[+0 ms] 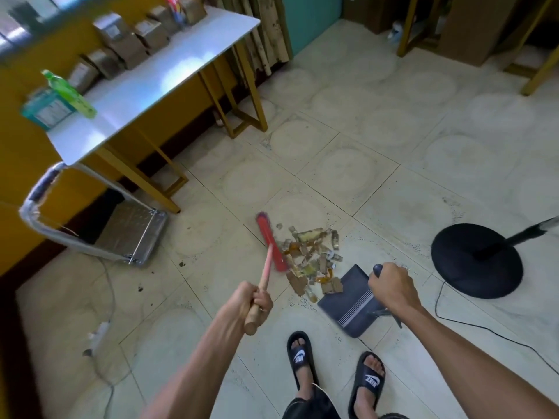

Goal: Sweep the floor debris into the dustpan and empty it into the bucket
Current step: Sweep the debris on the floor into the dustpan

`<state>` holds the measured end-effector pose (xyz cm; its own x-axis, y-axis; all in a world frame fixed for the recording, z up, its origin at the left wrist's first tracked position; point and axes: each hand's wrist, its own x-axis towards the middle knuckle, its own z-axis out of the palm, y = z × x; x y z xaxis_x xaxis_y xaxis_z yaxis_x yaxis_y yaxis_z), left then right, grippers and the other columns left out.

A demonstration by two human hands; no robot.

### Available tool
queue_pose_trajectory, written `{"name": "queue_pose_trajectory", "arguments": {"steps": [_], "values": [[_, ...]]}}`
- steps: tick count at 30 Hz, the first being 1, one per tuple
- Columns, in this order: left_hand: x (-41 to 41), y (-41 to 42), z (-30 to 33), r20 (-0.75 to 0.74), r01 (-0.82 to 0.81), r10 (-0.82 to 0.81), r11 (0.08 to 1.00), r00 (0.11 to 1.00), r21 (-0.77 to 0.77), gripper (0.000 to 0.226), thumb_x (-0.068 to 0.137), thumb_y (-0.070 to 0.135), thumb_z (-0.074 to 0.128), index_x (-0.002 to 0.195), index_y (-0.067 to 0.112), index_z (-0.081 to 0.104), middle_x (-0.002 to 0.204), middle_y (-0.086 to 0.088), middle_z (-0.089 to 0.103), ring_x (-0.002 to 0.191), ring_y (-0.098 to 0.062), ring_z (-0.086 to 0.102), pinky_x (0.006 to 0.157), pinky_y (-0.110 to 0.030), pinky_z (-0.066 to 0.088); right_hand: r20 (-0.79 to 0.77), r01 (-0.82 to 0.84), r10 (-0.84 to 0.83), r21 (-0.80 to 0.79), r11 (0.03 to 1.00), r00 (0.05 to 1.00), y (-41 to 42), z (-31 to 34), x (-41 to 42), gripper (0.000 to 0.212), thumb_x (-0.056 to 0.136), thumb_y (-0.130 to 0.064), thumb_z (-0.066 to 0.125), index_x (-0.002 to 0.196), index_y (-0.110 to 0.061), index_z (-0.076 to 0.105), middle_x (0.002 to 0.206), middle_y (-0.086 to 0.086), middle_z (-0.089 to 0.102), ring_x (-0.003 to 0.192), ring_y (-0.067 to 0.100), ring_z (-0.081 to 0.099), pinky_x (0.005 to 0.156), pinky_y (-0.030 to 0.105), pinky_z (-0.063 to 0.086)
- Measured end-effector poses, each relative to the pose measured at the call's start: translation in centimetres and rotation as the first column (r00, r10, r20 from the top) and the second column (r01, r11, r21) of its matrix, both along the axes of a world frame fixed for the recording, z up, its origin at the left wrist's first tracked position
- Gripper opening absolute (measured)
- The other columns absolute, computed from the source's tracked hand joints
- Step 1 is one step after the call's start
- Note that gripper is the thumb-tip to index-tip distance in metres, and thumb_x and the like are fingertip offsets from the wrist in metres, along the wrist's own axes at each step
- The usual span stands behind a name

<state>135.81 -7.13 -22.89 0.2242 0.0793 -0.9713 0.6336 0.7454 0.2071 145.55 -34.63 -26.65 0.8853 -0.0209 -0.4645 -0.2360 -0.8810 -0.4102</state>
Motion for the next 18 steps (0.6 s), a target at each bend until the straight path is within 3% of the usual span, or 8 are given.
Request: {"name": "queue_pose_trajectory", "arguments": {"steps": [4,9,11,14,18], "values": [[2.3,2.9,2.2,0.007,0.156,-0.158,0.983,0.987,0.101,0.023,0.100,0.010,0.030,0.077,0.009,0.036,0.039,0.001,0.035,0.021,-0.008,0.029,0.022,-0.010,0.024,0.009,-0.002,0.002,-0.010,1.000,1.000,-0.2,0.4,0.0,0.020,0.093,-0.026,0.051,0.081,-0.010,0.055,0.082,0.011,0.062,0.068,0.026,0.059,0.057,0.030,0.046],[8.0,5.6,-0.7,-0.097,0.456,-0.452,0.820,0.887,0.347,0.024,0.103,0.013,0.034,0.080,0.009,0.037,0.040,0.002,0.038,0.023,-0.007,0.030,0.026,-0.011,0.025,-0.014,0.079,-0.079,0.003,0.997,0.997,-0.7,0.6,1.2,0.019,0.092,-0.025,0.051,0.085,-0.008,0.058,0.096,0.018,0.066,0.078,0.034,0.063,0.062,0.030,0.044],[10.6,6.7,-2.7,-0.184,0.575,-0.553,0.708,0.813,0.410,0.031,0.104,0.018,0.032,0.074,0.011,0.038,0.044,0.002,0.037,0.028,-0.009,0.030,0.029,-0.011,0.021,-0.013,0.106,-0.106,0.000,0.994,0.994,-0.6,0.3,0.9,0.019,0.090,-0.025,0.053,0.081,-0.009,0.057,0.097,0.022,0.067,0.083,0.038,0.065,0.063,0.031,0.044],[13.7,7.6,-6.1,-0.299,0.734,-0.676,0.562,0.673,0.381,0.036,0.102,0.024,0.028,0.067,0.015,0.035,0.049,0.002,0.034,0.038,-0.010,0.025,0.037,-0.008,0.019,-0.001,0.140,-0.140,-0.014,0.990,0.990,-0.1,-0.8,0.7,0.018,0.088,-0.025,0.055,0.077,-0.011,0.054,0.093,0.021,0.067,0.080,0.038,0.064,0.062,0.032,0.045],[15.1,7.1,-8.7,-0.368,0.869,-0.795,0.381,0.482,0.315,0.029,0.101,0.020,0.029,0.075,0.011,0.039,0.051,0.001,0.034,0.038,-0.010,0.024,0.040,-0.014,0.016,0.000,0.139,-0.140,-0.067,0.988,0.990,0.8,-1.2,0.8,0.018,0.088,-0.026,0.054,0.078,-0.011,0.055,0.081,0.011,0.056,0.067,0.031,0.055,0.057,0.032,0.045]]}}
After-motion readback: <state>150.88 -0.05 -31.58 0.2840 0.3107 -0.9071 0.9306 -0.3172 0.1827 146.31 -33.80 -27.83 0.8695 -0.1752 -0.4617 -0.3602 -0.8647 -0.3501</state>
